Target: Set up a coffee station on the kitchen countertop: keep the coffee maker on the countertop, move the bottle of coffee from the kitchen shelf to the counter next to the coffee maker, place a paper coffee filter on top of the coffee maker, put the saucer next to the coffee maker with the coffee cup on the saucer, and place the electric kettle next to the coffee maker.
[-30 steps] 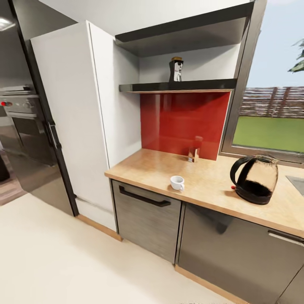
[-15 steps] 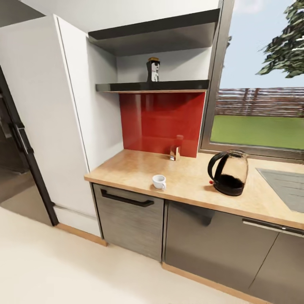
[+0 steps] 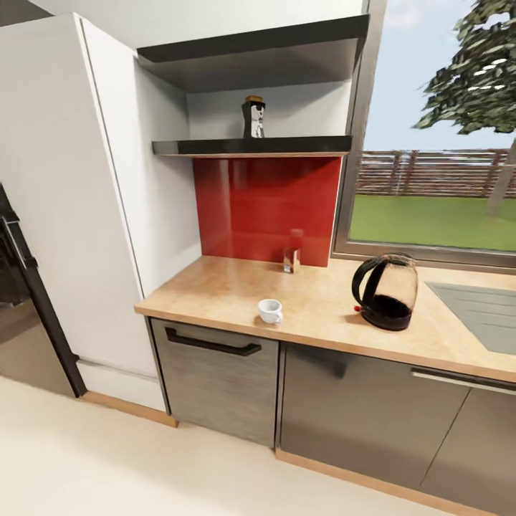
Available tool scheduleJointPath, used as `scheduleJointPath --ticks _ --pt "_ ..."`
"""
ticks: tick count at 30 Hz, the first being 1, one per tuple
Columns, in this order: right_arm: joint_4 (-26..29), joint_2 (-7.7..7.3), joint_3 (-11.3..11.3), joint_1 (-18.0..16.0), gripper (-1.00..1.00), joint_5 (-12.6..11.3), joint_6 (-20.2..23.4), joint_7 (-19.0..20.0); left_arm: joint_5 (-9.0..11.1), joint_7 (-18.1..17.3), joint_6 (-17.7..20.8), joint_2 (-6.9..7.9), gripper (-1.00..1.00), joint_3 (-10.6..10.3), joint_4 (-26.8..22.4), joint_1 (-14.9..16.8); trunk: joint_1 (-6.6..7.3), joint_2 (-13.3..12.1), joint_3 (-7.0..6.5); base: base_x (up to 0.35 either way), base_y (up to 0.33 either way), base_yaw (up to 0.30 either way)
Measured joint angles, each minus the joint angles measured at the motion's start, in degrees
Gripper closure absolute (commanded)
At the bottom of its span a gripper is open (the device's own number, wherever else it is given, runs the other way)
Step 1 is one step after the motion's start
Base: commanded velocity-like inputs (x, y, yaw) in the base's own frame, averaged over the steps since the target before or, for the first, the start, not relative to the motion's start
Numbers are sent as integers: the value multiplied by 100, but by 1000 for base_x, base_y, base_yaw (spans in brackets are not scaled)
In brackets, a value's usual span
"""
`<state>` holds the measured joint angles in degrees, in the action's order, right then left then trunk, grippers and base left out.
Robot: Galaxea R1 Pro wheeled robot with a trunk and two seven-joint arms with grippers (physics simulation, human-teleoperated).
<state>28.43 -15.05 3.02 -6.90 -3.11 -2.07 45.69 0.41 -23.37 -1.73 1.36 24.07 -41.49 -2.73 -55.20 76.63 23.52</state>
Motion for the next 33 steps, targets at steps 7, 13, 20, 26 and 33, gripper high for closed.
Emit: scheduleJointPath --ticks 7,13,20,26,33 --pt "0 0 0 0 -100 0 0 6 0 0 -1 1 -100 0 1 2 -1 0 0 26 260 -91" --pt "2 -1 0 0 -100 0 0 15 0 1 -3 1 -100 -2 4 1 -1 0 0 3 76 -236" --pt "1 0 0 0 -100 0 0 22 0 2 -4 2 -100 -2 4 1 -1 0 0 0 13 -178" --pt "0 0 0 2 -100 0 -2 25 0 0 0 2 -100 0 2 0 0 0 0 75 183 -23" --pt "0 -50 0 1 -100 0 -3 23 0 0 0 3 -100 0 3 0 1 0 0 132 269 -2"
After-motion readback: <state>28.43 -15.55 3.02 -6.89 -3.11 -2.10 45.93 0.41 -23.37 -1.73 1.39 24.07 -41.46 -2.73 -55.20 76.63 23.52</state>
